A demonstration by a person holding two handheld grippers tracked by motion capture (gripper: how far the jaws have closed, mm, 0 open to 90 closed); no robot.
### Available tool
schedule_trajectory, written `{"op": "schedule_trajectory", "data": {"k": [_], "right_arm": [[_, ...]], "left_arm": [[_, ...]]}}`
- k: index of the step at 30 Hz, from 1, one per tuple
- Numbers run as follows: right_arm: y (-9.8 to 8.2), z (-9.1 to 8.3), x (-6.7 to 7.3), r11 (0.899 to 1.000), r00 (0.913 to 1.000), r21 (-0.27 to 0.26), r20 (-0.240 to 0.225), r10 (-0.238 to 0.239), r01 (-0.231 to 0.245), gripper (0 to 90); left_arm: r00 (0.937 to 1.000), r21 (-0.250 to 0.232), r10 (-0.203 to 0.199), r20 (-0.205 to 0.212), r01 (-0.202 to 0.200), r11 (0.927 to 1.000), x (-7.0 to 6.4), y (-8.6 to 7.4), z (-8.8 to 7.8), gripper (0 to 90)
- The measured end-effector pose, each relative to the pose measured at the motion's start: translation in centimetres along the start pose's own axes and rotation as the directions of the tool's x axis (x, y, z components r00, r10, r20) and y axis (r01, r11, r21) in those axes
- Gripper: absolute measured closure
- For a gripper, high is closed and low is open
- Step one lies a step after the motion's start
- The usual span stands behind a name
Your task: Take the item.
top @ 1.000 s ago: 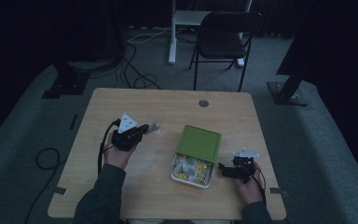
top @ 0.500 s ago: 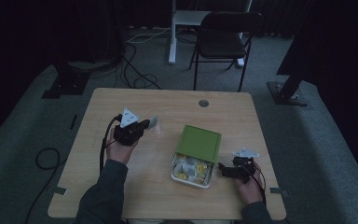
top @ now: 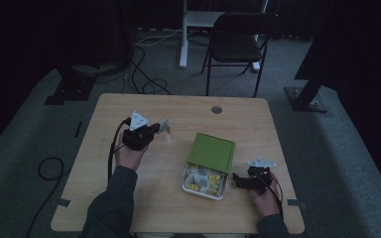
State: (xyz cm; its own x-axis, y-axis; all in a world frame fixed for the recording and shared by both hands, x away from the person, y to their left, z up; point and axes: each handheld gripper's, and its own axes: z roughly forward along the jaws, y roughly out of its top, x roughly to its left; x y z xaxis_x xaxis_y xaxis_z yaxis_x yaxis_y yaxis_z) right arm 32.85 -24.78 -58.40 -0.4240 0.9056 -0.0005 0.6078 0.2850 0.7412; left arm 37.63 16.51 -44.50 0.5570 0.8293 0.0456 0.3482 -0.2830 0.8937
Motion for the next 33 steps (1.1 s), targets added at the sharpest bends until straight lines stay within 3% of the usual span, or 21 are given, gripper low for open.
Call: {"op": "schedule_trajectory", "data": {"k": [27, 32, 33], "right_arm": [[0.0, 0.0, 0.0, 1.0, 1.0, 0.0, 0.0, 0.0, 0.0, 10.6], [0.0, 0.0, 0.0, 1.0, 1.0, 0.0, 0.0, 0.0, 0.0, 10.6], [0.0, 0.0, 0.0, 1.0, 1.0, 0.0, 0.0, 0.0, 0.0, 10.6]], "left_arm": [[0.999, 0.037, -0.024, -0.037, 0.025, 0.999, 1.7, 0.4, 2.7, 89.8], [0.9987, 0.055, -0.037, -0.035, 0.039, 0.9977, 2.1, 0.1, 3.6, 86.9], [0.998, 0.057, -0.056, -0.029, 0.058, 0.9967, 2.2, -0.1, 4.0, 86.9]]}}
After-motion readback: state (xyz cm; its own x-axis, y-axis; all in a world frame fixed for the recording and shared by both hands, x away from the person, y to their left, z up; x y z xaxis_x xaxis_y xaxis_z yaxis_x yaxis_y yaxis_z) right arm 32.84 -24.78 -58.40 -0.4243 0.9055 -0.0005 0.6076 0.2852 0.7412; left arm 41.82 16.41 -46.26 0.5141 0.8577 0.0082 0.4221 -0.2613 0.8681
